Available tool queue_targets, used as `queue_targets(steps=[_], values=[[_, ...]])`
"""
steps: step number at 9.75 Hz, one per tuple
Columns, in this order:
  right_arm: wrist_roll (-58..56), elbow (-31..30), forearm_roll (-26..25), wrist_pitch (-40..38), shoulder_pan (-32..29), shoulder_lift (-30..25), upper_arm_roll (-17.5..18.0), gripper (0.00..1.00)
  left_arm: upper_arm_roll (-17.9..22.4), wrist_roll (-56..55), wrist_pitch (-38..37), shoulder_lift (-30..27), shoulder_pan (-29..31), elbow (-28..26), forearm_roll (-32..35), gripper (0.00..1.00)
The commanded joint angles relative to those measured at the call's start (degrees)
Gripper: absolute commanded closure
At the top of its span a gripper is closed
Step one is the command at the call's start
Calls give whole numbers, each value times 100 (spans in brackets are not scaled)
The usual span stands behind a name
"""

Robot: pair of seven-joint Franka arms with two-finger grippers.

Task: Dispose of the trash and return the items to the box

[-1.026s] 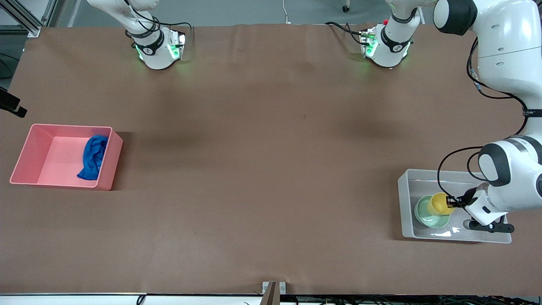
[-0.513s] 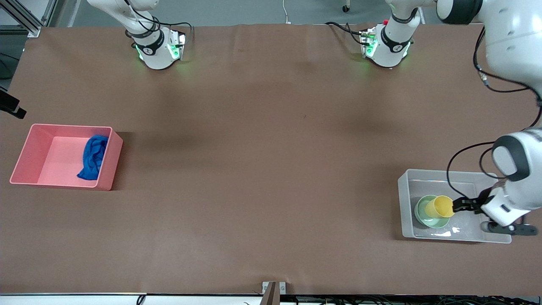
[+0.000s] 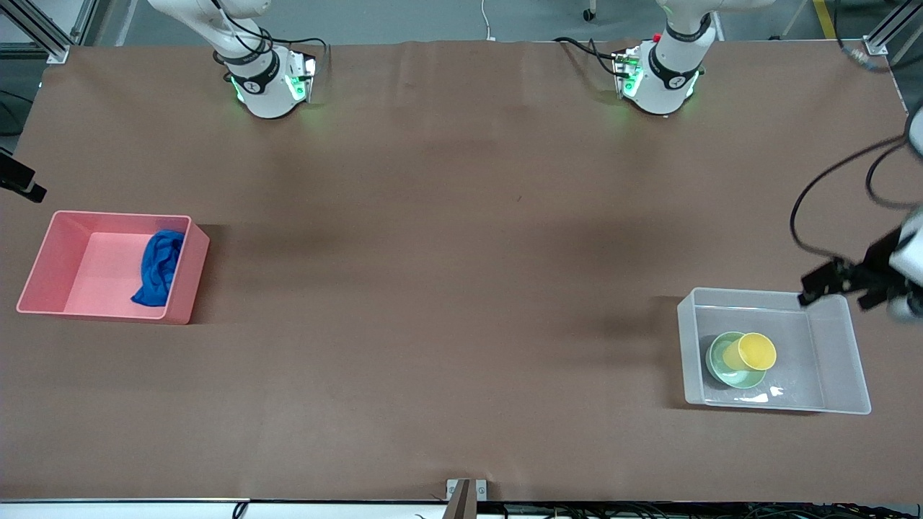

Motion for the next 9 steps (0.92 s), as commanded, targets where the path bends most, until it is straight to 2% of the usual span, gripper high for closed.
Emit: queue_targets(steps=[1,2,4,5,9], values=[[-58,-63,64,-13,-35,-62,13,0,-267,-243,-833,-766,40,-365,319,0],[-58,-63,73,-22,-35,-62,13,0,-302,-261,-1142,-873,23,-156,285,0],[-67,-63,73,-48,-35,-62,13,0,-346,-252,-2161,-656,-38,695,284,0],[-67,-63,64,-57,-35,-62,13,0,-364,-235,-2313,-602,-39,942,258,0],[-67,-63,73,-57,-44,-62,13,0,-346,-481,-2490,-690,-39,778,100,0]])
